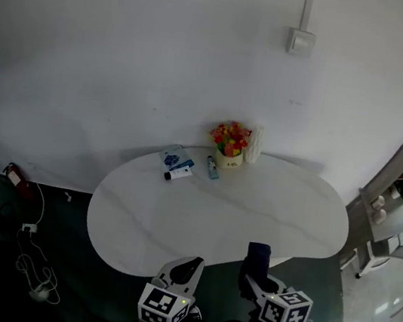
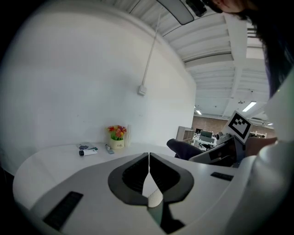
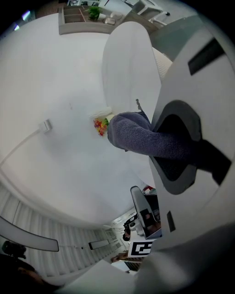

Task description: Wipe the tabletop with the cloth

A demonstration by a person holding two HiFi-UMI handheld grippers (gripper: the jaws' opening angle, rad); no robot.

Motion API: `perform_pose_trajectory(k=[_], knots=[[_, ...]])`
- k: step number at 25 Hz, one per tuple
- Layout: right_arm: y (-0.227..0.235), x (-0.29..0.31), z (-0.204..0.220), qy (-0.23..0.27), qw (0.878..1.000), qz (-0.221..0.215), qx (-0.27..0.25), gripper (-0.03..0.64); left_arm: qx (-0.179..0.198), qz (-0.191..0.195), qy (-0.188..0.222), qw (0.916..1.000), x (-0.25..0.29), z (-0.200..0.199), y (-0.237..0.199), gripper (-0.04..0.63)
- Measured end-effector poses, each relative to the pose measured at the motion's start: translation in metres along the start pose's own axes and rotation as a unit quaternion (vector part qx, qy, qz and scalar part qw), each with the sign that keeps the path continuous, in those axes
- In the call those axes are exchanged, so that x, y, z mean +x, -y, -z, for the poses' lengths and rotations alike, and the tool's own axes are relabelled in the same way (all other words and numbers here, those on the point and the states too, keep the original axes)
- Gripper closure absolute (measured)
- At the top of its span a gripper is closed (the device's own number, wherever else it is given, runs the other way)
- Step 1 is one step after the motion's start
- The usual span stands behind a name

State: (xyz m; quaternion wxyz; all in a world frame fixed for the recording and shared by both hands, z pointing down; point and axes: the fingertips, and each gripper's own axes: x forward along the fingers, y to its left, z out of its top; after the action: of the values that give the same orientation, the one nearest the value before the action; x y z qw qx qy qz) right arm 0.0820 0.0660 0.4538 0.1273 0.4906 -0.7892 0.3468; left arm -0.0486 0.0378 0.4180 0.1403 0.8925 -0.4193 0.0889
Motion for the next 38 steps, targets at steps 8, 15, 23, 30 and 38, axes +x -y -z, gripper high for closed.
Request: perform_pose_trajectory(k=[8,15,23,30,38], knots=[[0.013,0.018,-0.017,-0.010,0.999,0.036,-0.008,0.545,-0.027,0.002,-0.005,0.9996,-0.005,0.007,-0.025,0.578],[0.027,0.044,-0.046,-0.010,0.999,0.047,-0.026,0.545,-0.047,-0.039,0.000,0.9981,-0.018,0.009,-0.063,0.578],[0.040,0.088,-0.118,0.014,0.996,0.034,-0.076,0.545,-0.049,-0.081,0.017,0.9954,-0.021,-0.010,-0.094,0.578],[0.070,0.135,-0.163,0.002,0.992,0.022,-0.123,0.545,-0.061,-0.092,0.007,0.9938,0.003,-0.010,-0.101,0.578],[0.108,0.196,-0.173,-0.055,0.985,-0.014,-0.160,0.545,-0.051,-0.087,-0.003,0.9949,0.050,-0.022,-0.083,0.578]])
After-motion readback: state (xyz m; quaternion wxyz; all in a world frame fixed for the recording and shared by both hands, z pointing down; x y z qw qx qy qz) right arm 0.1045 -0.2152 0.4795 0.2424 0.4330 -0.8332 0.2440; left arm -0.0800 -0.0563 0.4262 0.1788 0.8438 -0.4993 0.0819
